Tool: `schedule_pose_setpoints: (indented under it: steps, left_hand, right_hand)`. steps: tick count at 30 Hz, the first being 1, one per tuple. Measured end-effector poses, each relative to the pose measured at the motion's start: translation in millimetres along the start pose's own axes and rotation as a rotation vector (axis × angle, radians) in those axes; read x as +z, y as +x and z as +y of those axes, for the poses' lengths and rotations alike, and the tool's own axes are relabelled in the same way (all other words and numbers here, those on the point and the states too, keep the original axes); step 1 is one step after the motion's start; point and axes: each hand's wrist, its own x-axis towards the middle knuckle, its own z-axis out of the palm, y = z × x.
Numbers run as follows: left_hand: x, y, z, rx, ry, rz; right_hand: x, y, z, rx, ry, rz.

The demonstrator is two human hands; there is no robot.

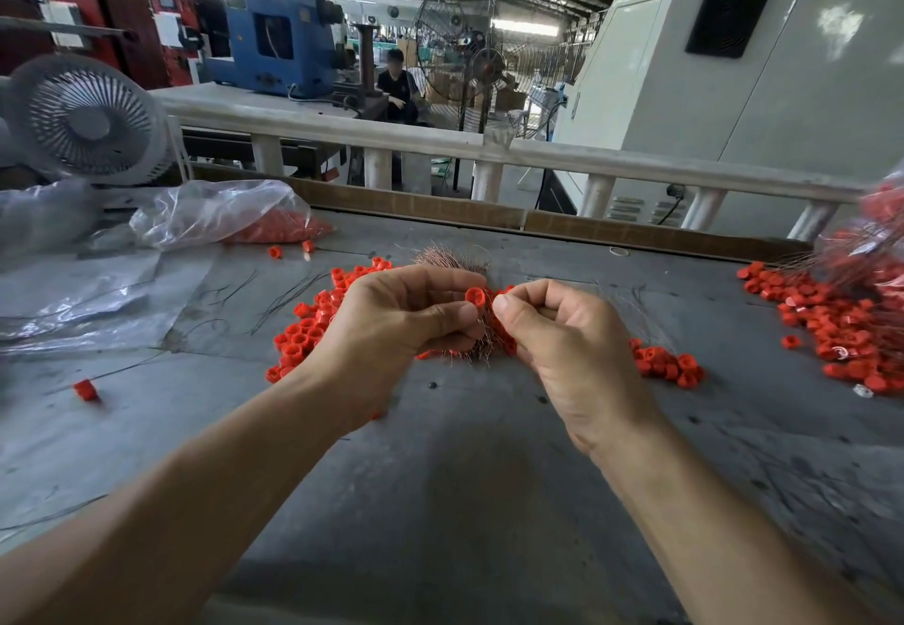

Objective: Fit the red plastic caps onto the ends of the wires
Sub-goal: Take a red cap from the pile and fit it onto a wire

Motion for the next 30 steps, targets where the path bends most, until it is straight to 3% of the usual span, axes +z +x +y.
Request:
schedule_pose_setpoints:
  steps: [8, 30]
  left_hand:
    - [0.2, -0.8, -1.6, 0.018, 0.052, -0.019]
    - [-6.5, 1.0, -4.1, 0.056, 0.155, -0.066]
  right_hand:
    - [1.8, -1.2, 5.1, -0.092, -0.056, -0.020]
    - [-0.8, -6.1, -2.7, -0.084, -0.185, -0.031]
